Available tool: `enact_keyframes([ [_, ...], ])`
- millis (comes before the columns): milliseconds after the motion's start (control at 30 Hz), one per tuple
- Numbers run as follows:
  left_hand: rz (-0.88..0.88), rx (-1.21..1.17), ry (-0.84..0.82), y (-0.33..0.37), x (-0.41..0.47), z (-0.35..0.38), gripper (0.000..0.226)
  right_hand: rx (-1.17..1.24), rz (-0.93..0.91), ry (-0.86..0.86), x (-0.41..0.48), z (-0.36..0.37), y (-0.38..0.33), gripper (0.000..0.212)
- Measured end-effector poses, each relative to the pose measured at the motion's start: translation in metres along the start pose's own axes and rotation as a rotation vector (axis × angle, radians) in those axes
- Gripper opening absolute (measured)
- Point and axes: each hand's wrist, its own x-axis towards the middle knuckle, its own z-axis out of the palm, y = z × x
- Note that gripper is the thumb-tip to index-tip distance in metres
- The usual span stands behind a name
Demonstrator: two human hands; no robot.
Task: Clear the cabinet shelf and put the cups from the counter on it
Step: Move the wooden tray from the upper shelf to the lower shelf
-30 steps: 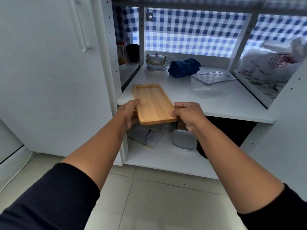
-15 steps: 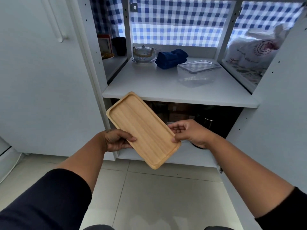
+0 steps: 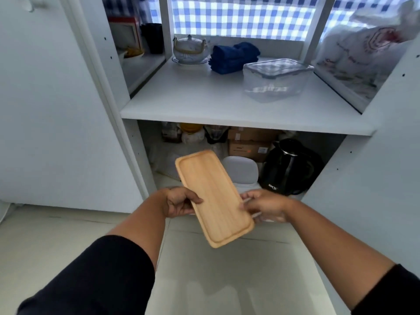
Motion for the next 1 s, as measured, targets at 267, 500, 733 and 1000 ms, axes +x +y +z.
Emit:
enact_keyframes([
  [267, 0.229, 0.089, 0.223, 0.006, 0.084, 0.044, 0.027, 0.351, -0.009, 0.126, 0.047, -0.025, 0.032, 0.008],
  [500, 0.001, -0.074, 0.307, -0.016, 0.150, 0.042, 0.022, 0.546, 0.026, 0.274, 0.111, -0.040, 0.040, 0.008],
  [733, -0.027, -0.245, 0.315, -0.020, 0.181, 0.048, 0.039, 0.686, 0.057, 0.277, 0.162, -0.027, 0.055, 0.015],
  [1000, 0.193, -0.283, 0.396, -0.004, 0.198, 0.019, 0.053, 0.784, 0.114, 0.333, 0.193, -0.021, 0.050, 0.006],
])
